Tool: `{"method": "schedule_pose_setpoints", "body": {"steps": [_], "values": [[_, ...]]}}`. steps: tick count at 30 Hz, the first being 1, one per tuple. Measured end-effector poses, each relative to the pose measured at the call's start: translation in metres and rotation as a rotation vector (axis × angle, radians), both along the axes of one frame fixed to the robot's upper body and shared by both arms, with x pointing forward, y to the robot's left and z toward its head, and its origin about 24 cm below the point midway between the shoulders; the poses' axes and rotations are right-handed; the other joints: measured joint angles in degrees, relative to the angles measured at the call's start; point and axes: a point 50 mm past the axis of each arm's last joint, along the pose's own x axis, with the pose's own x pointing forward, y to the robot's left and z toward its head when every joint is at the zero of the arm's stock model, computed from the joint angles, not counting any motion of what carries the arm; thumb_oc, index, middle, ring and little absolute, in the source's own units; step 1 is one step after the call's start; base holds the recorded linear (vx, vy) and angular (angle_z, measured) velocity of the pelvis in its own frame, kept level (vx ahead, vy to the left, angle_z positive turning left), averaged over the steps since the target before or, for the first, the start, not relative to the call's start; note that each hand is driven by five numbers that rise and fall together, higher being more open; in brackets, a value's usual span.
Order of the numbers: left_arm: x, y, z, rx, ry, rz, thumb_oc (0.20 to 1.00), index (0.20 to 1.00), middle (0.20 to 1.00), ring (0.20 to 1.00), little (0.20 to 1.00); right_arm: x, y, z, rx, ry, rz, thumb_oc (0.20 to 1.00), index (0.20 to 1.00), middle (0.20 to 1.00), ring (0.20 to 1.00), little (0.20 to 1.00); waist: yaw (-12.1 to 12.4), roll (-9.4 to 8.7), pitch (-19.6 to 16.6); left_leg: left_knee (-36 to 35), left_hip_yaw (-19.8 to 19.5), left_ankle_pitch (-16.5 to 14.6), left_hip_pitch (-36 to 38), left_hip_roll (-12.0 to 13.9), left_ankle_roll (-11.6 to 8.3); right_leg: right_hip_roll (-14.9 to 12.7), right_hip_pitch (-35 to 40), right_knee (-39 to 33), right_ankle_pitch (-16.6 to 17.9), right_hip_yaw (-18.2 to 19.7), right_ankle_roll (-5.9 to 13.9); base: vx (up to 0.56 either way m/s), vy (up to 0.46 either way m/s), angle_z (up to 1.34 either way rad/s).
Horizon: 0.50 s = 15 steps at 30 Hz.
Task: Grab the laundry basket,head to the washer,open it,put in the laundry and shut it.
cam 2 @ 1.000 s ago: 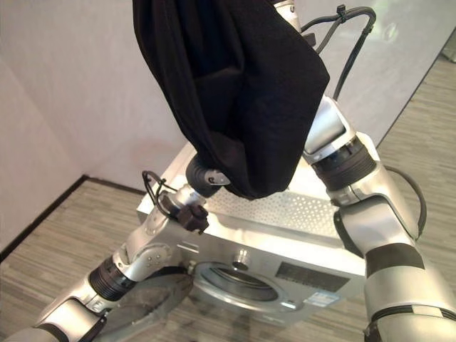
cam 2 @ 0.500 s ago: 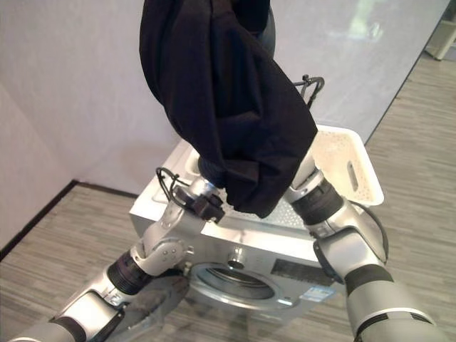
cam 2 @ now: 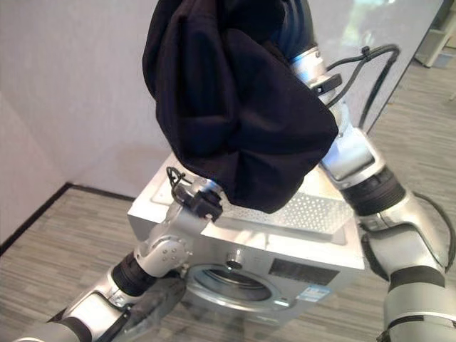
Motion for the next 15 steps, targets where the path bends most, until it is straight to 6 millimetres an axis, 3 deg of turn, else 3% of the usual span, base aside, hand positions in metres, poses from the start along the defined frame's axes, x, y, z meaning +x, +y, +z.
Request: {"method": "schedule_pose_setpoints", "body": {"steps": [2,3,6,10,15], "values": [[-0.001,-0.002,0.002,-0.019,-0.01,-0.02,1.0,1.0,1.0,1.0,1.0,-0.003,-0.004,0.002,-0.08,-0.022,-0.029,0.2,0.2,0.2,0.2,0.2,-0.9,-0.18,0.1,0.0,0.1,-0.2,0.6,0.0,0.25,0.0,0.5,0.0,-0.1,0.1,0.08,0.0,0.0,0.0],[-0.003,-0.003,0.003,-0.029,-0.022,-0.033,1.0,1.0,1.0,1.0,1.0,-0.009,-0.011,0.002,-0.208,-0.055,-0.079,0.2,0.2,0.2,0.2,0.2,-0.7,-0.33,0.1,0.0,0.1,-0.2,0.6,0.0,0.3,0.0,0.6,0.0,-0.1,0.1,0.16,0.0,0.0,0.0],[-0.003,0.0,0.003,-0.024,-0.046,-0.038,1.0,1.0,1.0,1.0,1.0,-0.02,-0.012,0.002,-0.306,-0.069,-0.061,0.2,0.2,0.2,0.2,0.2,-1.6,-0.35,0.2,0.0,0.2,-0.2,0.6,0.0,0.33,-0.1,0.6,0.0,-0.1,0.2,0.16,0.0,0.0,0.0],[-0.004,0.001,-0.001,-0.028,-0.035,-0.036,1.0,1.0,1.0,1.0,1.0,-0.024,-0.006,-0.017,-0.344,0.07,0.076,0.2,0.2,0.2,0.2,0.2,-2.1,-0.47,0.2,0.0,0.4,-0.3,1.0,-0.1,0.36,-0.1,0.7,0.0,-0.1,0.6,0.15,0.0,0.005,-0.02],[-0.004,0.004,-0.008,-0.021,-0.018,-0.029,1.0,1.0,1.0,1.0,1.0,-0.028,-0.008,-0.02,-0.388,0.111,0.115,0.2,0.2,0.2,0.2,0.2,-2.1,-0.45,0.3,0.0,1.3,-0.5,1.5,-0.1,0.6,-0.2,0.9,0.0,-0.1,1.3,0.2,0.0,0.009,-0.08]]}}
